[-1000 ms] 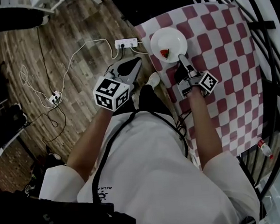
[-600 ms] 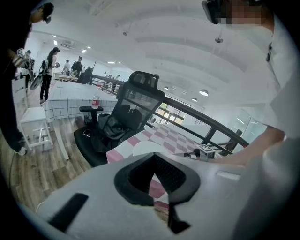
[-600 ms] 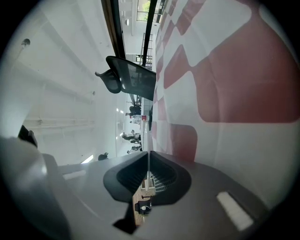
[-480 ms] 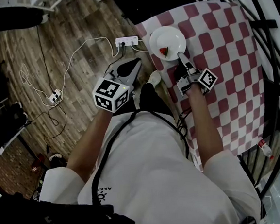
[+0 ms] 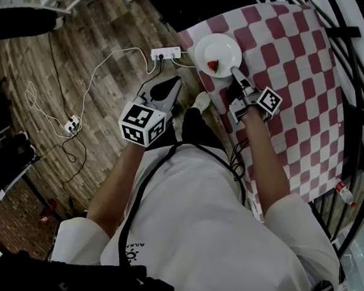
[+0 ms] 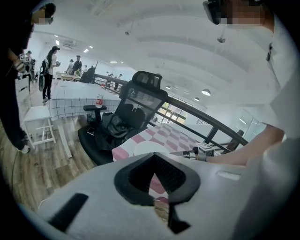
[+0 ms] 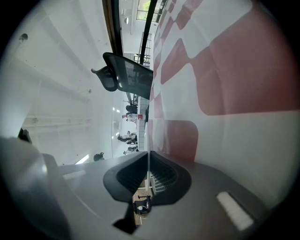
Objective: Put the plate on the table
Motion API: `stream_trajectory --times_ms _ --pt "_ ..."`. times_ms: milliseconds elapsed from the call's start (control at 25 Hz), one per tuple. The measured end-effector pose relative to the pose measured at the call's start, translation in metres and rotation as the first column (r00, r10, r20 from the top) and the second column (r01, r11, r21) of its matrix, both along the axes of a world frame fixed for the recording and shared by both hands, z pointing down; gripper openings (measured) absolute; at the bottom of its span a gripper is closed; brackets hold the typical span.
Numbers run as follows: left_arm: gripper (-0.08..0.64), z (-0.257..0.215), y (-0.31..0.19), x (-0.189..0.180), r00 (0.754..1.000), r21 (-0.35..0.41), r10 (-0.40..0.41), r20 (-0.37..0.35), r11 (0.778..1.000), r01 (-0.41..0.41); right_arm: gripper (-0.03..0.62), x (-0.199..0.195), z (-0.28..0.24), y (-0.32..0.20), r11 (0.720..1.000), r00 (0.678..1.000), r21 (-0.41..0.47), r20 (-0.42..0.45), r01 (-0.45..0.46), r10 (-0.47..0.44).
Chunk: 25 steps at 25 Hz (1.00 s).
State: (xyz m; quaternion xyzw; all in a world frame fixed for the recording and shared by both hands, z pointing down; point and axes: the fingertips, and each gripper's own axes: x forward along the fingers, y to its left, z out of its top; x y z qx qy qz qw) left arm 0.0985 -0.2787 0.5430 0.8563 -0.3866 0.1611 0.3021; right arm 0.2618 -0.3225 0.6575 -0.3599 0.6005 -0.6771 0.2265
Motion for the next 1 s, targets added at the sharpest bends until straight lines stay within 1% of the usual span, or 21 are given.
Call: stream_trajectory --times_ms 480,640,1000 --pt "0.005 -0.002 0.000 -0.009 1.000 -0.003 0.008 0.000 1.000 -0.008 0.021 -0.006 0.003 -0.001 0.999 1.000 -0.032 -0.018 -0.013 0.013" --pt "0.005 -0.002 -0.001 -0.011 1.000 -0.002 0.011 -0.001 1.000 -0.011 0.023 -0.004 0.007 0.001 0.999 0.999 -0.044 -0.037 -0.017 0.016" --pt "0.005 -0.003 -0.003 -0.013 1.000 0.000 0.019 -0.003 1.000 -0.019 0.021 -0.004 0.008 0.001 0.998 0.999 -0.061 -0.035 -0.029 0.027"
